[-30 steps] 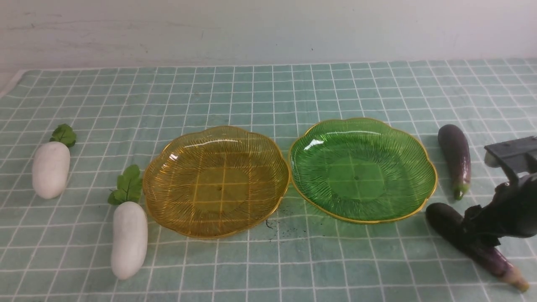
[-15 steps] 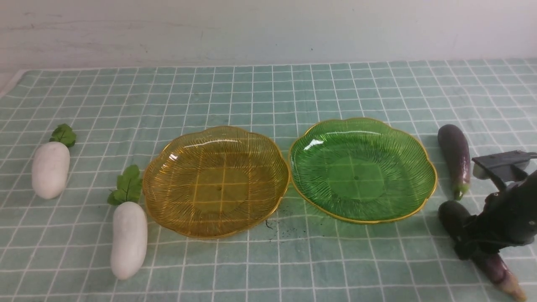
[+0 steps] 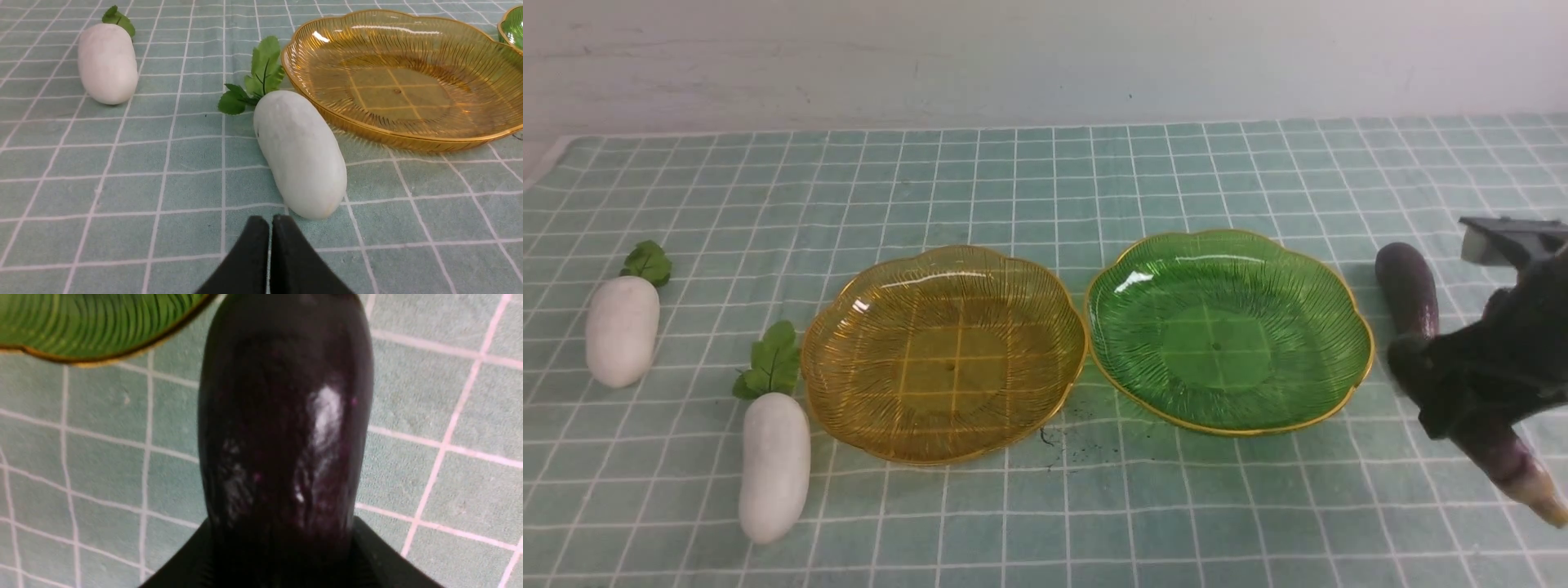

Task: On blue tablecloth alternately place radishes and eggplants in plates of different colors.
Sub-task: 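Put the eggplants into the green plate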

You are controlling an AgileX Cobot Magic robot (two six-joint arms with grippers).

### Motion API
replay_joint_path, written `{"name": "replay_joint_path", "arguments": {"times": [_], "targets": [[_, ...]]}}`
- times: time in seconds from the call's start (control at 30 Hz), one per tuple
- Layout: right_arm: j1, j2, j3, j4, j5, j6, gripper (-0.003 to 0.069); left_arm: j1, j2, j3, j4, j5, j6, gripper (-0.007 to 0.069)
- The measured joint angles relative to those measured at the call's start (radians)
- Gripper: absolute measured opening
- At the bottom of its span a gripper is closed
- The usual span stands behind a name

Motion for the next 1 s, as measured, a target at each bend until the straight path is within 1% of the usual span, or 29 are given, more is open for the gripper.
{"name": "replay_joint_path", "arguments": {"times": [0.07,0.1,0.17,0.27,0.3,0.33,0.37,0.47,0.53,0.67,0.83,0.9,0.93,0.97,1.0], "targets": [[0.0,-0.012,-0.029,0.081,0.005,0.036,0.0321,0.0,0.0,0.0,0.0,0.0,0.0,-0.0008],[0.0,-0.012,-0.034,0.106,0.005,0.038,0.0321,0.0,0.0,0.0,0.0,0.0,0.0,-0.0008],[0.0,-0.013,-0.054,0.196,0.008,0.04,0.0321,0.0,0.0,0.0,0.0,0.0,0.0,-0.0008],[0.002,-0.013,-0.073,0.38,0.006,-0.008,0.0321,0.0,0.0,0.0,0.0,0.0,0.0,-0.0008],[0.005,-0.013,-0.074,0.438,-0.008,-0.05,0.0321,0.0,0.0,0.0,0.0,0.0,0.0,-0.0008],[0.022,-0.013,-0.076,0.56,-0.078,-0.142,0.0321,0.0,0.0,0.0,0.0,0.0,0.0,-0.0008],[0.039,-0.01,-0.076,0.631,-0.127,-0.224,0.0321,0.0,0.0,0.0,0.0,0.0,0.0,-0.0008],[0.104,0.013,-0.079,0.762,-0.274,-0.411,0.0321,0.0,0.0,0.0,0.0,0.0,0.0,-0.0008],[0.144,0.036,-0.079,0.79,-0.343,-0.458,0.0321,0.0,0.0,0.0,0.0,0.0,0.0,-0.0008],[0.214,0.092,-0.079,0.792,-0.44,-0.51,0.0321,0.0,0.0,0.0,0.0,0.0,0.0,-0.0008],[0.247,0.166,-0.079,0.768,-0.535,-0.533,0.0325,0.0,0.0,0.0,0.0,0.0,0.0,-0.0008],[0.249,0.183,-0.079,0.768,-0.55,-0.533,0.0341,0.0,0.0,0.0,0.0,0.0,0.0,-0.0008],[0.249,0.2,-0.079,0.768,-0.559,-0.533,0.0385,0.0,0.0,0.0,0.0,0.0,0.0,-0.0008],[0.249,0.205,-0.079,0.767,-0.563,-0.533,0.0414,0.0,0.0,0.0,0.0,0.0,0.0,-0.0008],[0.249,0.207,-0.079,0.766,-0.565,-0.533,0.0422,0.0,0.0,0.0,0.0,0.0,0.0,-0.0008]]}}
